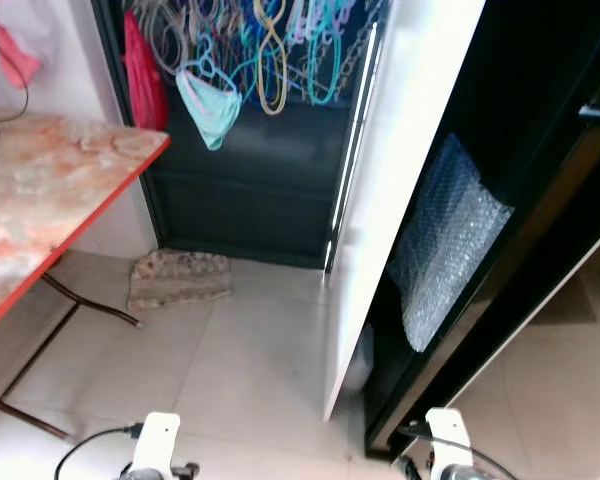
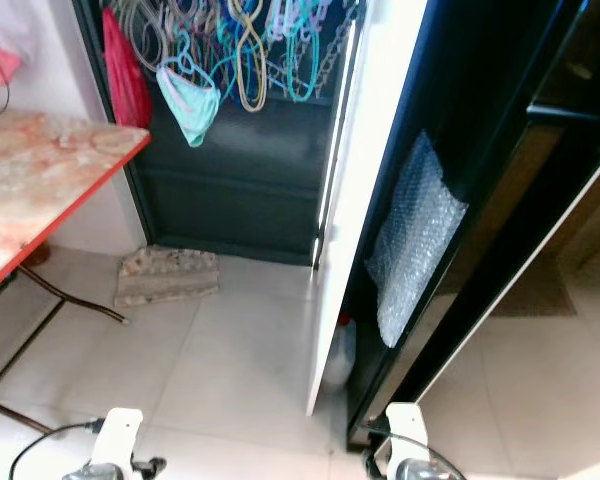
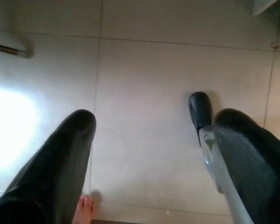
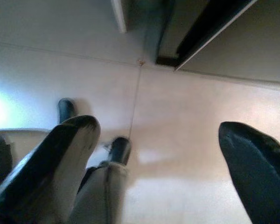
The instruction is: Restocking fridge
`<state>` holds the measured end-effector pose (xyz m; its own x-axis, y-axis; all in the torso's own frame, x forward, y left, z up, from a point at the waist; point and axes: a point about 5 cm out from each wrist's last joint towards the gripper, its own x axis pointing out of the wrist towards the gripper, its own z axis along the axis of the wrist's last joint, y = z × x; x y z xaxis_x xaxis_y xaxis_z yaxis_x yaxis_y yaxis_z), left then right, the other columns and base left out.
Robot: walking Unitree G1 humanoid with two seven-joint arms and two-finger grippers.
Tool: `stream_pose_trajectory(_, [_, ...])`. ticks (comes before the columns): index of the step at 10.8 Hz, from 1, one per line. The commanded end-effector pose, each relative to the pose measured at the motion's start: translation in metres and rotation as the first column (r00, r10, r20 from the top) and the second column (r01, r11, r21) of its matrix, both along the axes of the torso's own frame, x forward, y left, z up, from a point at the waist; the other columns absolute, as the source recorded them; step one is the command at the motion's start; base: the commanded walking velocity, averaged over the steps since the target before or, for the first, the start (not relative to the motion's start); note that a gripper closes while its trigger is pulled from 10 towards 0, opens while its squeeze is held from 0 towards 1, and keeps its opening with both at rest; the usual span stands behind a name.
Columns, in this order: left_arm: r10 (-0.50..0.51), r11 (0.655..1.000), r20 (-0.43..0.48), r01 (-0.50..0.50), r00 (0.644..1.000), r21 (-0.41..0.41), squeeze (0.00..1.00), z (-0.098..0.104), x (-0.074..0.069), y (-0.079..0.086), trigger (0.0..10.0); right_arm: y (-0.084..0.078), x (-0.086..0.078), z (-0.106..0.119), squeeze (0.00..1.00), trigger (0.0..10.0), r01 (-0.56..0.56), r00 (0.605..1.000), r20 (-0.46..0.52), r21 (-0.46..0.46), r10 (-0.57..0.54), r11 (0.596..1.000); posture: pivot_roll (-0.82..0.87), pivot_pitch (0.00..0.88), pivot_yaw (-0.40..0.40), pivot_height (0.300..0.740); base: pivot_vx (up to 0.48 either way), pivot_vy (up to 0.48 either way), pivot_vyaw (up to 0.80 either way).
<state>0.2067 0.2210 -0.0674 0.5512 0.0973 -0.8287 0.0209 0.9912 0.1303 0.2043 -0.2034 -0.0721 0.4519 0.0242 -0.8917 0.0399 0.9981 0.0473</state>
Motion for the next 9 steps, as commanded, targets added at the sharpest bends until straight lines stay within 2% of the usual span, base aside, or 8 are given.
stream_pose_trajectory(1, [0.008, 1.000, -0.019, -0.008, 1.000, 0.010, 0.00, -0.0019, -0.0054, 0.0052, 10.0, 0.0038, -0.0029, -0.0022, 0.00, 10.0, 0.012, 1.000, -0.012, 0.015, -0.012, 1.000, 0.09, 0.000, -0.057, 0.740, 0.000, 0.311, 0.00])
stream_pose_trajectory(4, [0.013, 1.000, -0.017, -0.013, 1.000, 0.008, 0.00, -0.0021, -0.0052, 0.0041, 10.0, 0.0030, -0.0026, -0.0019, 0.00, 10.0, 0.002, 1.000, -0.009, 0.010, -0.002, 1.000, 0.10, 0.000, -0.063, 0.740, 0.000, 0.292, 0.00])
stream_pose_trajectory(5, [0.011, 1.000, -0.015, -0.011, 1.000, 0.011, 0.00, -0.0019, -0.0051, 0.0044, 10.0, 0.0031, -0.0021, -0.0017, 0.00, 10.0, -0.012, 1.000, -0.007, 0.005, 0.012, 1.000, 0.10, 0.000, -0.058, 0.740, 0.000, 0.000, 0.00])
stream_pose_trajectory(9, [0.013, 1.000, -0.010, -0.013, 1.000, 0.021, 0.00, -0.0022, -0.0051, 0.0032, 10.0, 0.0022, -0.0018, -0.0012, 0.00, 10.0, -0.036, 0.999, 0.001, 0.004, 0.036, 0.999, 0.11, 0.000, -0.061, 0.740, 0.000, 0.000, 0.80])
